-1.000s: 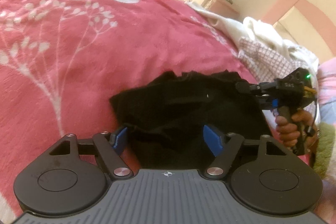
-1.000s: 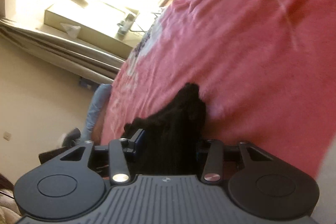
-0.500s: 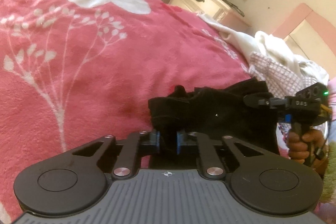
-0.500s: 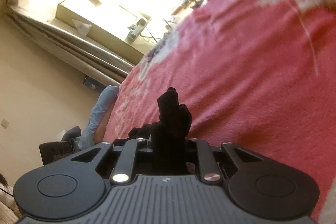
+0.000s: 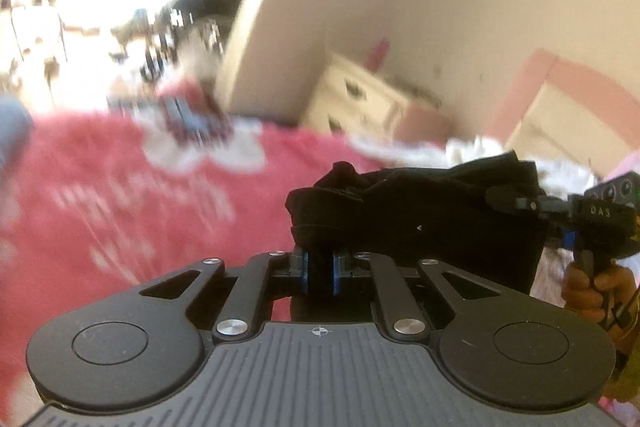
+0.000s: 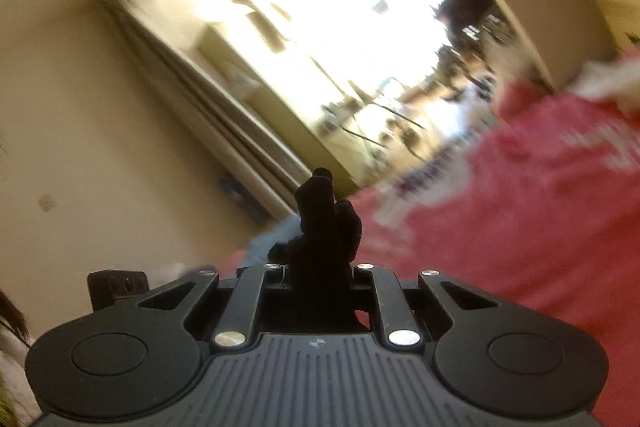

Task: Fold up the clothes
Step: 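Grasp the folded black shirt with the left gripper while the right gripper grasps beside it, then lift the folded black shirt with both grippers and carry it toward the clothes pile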

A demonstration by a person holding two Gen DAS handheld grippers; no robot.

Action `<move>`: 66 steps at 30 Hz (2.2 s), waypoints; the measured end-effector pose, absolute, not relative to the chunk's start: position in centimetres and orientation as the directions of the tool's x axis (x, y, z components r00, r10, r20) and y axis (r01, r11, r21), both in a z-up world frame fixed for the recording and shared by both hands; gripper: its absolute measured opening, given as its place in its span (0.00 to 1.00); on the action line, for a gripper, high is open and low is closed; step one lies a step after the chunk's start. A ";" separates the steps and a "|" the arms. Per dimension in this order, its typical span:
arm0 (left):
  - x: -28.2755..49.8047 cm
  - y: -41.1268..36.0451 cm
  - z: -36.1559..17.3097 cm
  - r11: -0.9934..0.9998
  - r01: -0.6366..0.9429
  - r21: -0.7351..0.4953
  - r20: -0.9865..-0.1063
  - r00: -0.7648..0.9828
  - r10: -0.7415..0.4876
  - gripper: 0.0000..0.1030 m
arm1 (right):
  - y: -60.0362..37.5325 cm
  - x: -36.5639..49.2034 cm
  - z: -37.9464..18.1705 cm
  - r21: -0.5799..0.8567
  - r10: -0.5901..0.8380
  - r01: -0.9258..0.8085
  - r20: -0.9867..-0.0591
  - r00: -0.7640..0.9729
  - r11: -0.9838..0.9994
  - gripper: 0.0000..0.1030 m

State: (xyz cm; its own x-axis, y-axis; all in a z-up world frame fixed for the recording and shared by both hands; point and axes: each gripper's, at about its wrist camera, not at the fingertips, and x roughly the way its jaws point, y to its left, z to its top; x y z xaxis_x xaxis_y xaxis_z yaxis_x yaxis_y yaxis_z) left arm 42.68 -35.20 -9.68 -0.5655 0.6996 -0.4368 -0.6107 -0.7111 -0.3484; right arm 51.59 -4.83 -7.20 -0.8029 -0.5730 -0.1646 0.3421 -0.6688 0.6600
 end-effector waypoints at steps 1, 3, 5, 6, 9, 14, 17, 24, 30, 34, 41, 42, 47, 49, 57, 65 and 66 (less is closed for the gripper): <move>42.5 -36.1 -8.3 -0.721 -0.610 -0.329 -0.414 -0.593 0.691 0.08 | -5.6 51.0 -6.1 0.651 -0.585 0.374 -0.134 -0.800 -0.661 0.15; 41.9 -37.9 -5.3 -0.742 -0.609 -0.281 -0.364 -0.648 0.669 0.08 | -7.3 49.5 -4.1 0.629 -0.598 0.425 -0.081 -0.797 -0.651 0.14; 40.9 -39.8 -2.2 -0.767 -0.601 -0.225 -0.314 -0.701 0.641 0.08 | -9.4 47.3 -2.0 0.614 -0.619 0.481 -0.016 -0.785 -0.626 0.14; 40.3 -40.8 -0.7 -0.780 -0.592 -0.201 -0.292 -0.724 0.625 0.08 | -10.4 46.1 -1.0 0.606 -0.630 0.510 0.018 -0.777 -0.611 0.14; 38.3 -44.4 3.8 -0.821 -0.550 -0.151 -0.247 -0.784 0.570 0.08 | -14.5 42.3 2.4 0.575 -0.659 0.578 0.087 -0.747 -0.580 0.14; 35.7 -50.5 9.9 -0.870 -0.489 -0.064 -0.221 -0.843 0.491 0.08 | -21.7 36.9 7.1 0.543 -0.717 0.669 0.165 -0.677 -0.508 0.14; 34.2 -54.2 12.0 -0.885 -0.456 -0.089 -0.256 -0.848 0.463 0.08 | -25.8 34.9 9.1 0.546 -0.736 0.686 0.173 -0.654 -0.481 0.14; 31.2 -60.0 11.8 -0.904 -0.410 -0.123 -0.397 -0.814 0.424 0.08 | -32.9 32.2 9.1 0.680 -0.763 0.617 0.132 -0.633 -0.395 0.14; 26.6 -62.4 4.9 -0.912 -0.378 -0.160 -0.606 -0.691 0.393 0.08 | -36.1 29.6 2.7 0.809 -0.753 0.430 -0.024 -0.658 -0.401 0.14; 21.8 -62.3 -1.3 -0.931 -0.336 -0.145 -0.734 -0.595 0.329 0.08 | -37.0 26.5 -3.3 0.860 -0.731 0.271 -0.159 -0.664 -0.432 0.14; 17.1 -61.9 -4.1 -0.943 -0.312 -0.113 -0.824 -0.502 0.264 0.08 | -36.9 22.2 -8.8 0.894 -0.724 0.147 -0.236 -0.649 -0.424 0.14; 17.0 -62.3 -4.4 -0.944 -0.309 -0.113 -0.834 -0.487 0.260 0.08 | -36.8 21.8 -9.3 0.898 -0.724 0.133 -0.244 -0.645 -0.420 0.14; 15.8 -62.6 -4.4 -0.942 -0.306 -0.138 -0.865 -0.426 0.265 0.07 | -36.9 20.2 -9.7 0.907 -0.730 0.091 -0.269 -0.628 -0.412 0.14; 15.3 -62.9 -3.6 -0.939 -0.307 -0.155 -0.850 -0.443 0.285 0.07 | -36.9 20.2 -9.2 0.913 -0.733 0.077 -0.269 -0.625 -0.400 0.14; 9.5 -64.9 -7.4 -0.929 -0.271 -0.252 -0.886 -0.322 0.334 0.07 | -38.4 15.5 -10.3 0.873 -0.710 0.026 -0.378 -0.595 -0.486 0.14; 5.0 -65.8 -9.7 -0.918 -0.281 -0.280 -0.904 -0.243 0.351 0.07 | -39.6 11.9 -11.8 0.831 -0.687 -0.007 -0.465 -0.558 -0.556 0.14; 4.5 -65.9 -10.1 -0.917 -0.278 -0.285 -0.908 -0.228 0.351 0.07 | -39.7 11.5 -12.1 0.829 -0.688 -0.012 -0.473 -0.550 -0.560 0.14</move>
State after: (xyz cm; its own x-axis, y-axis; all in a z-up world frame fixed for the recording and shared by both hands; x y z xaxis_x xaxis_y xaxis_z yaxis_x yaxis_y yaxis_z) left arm 4.54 -65.92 -10.09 -0.2278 0.3512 -0.9082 -0.2779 -0.9173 -0.2850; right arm 11.54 -39.68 -12.07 -0.5501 -0.6884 -0.4728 -0.0116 -0.5598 0.8286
